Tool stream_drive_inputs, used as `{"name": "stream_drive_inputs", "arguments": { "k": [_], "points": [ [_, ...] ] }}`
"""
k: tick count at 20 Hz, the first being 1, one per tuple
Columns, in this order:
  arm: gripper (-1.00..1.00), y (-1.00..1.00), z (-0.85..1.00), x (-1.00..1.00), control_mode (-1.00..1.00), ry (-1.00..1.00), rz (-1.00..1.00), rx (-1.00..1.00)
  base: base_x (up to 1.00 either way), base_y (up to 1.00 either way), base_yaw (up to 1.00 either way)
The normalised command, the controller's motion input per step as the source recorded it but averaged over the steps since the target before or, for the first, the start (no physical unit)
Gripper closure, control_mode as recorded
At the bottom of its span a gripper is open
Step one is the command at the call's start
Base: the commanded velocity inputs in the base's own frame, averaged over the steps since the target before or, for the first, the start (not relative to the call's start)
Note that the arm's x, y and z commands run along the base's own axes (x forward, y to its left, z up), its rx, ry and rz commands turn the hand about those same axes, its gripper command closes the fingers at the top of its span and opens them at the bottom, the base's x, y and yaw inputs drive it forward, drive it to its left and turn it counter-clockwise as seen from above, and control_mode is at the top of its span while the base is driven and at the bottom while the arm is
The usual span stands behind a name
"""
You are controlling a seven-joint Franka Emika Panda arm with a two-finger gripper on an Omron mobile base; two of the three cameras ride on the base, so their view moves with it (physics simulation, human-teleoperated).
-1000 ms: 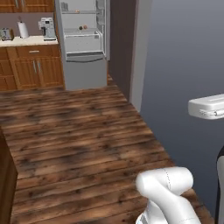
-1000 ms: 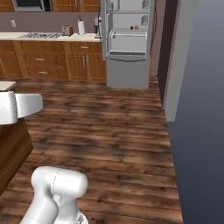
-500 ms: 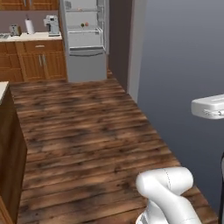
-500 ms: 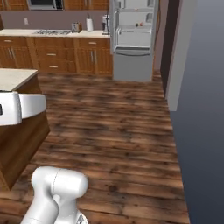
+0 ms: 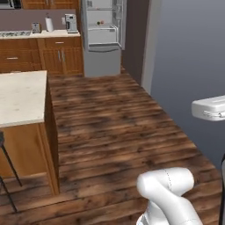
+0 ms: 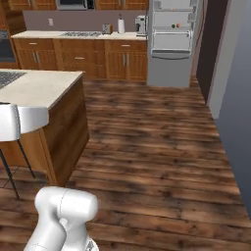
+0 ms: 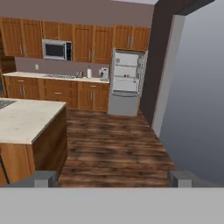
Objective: Transport the chicken drumstick and lime to the fridge. Place the chicken drumstick on the rack containing meat and place the lime on the rack containing the vegetable, ensuring meats and vegetables are on different racks.
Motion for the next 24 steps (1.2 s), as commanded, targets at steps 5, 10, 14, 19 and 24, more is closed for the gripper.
{"name": "stream_drive_inputs", "arguments": {
  "k": [5, 10, 14, 19, 24],
  "points": [
    [-1.00, 0.00, 0.00, 0.00, 1.00, 0.00, 0.00, 0.00, -0.09, 1.00, 0.00],
    [-1.00, 0.00, 0.00, 0.00, 1.00, 0.00, 0.00, 0.00, -0.02, 1.00, 0.00],
    [-1.00, 0.00, 0.00, 0.00, 1.00, 0.00, 0.00, 0.00, -0.23, 1.00, 0.00],
    [-1.00, 0.00, 0.00, 0.00, 1.00, 0.00, 0.00, 0.00, -0.49, 1.00, 0.00],
    [-1.00, 0.00, 0.00, 0.00, 1.00, 0.00, 0.00, 0.00, -0.51, 1.00, 0.00]
  ]
}}
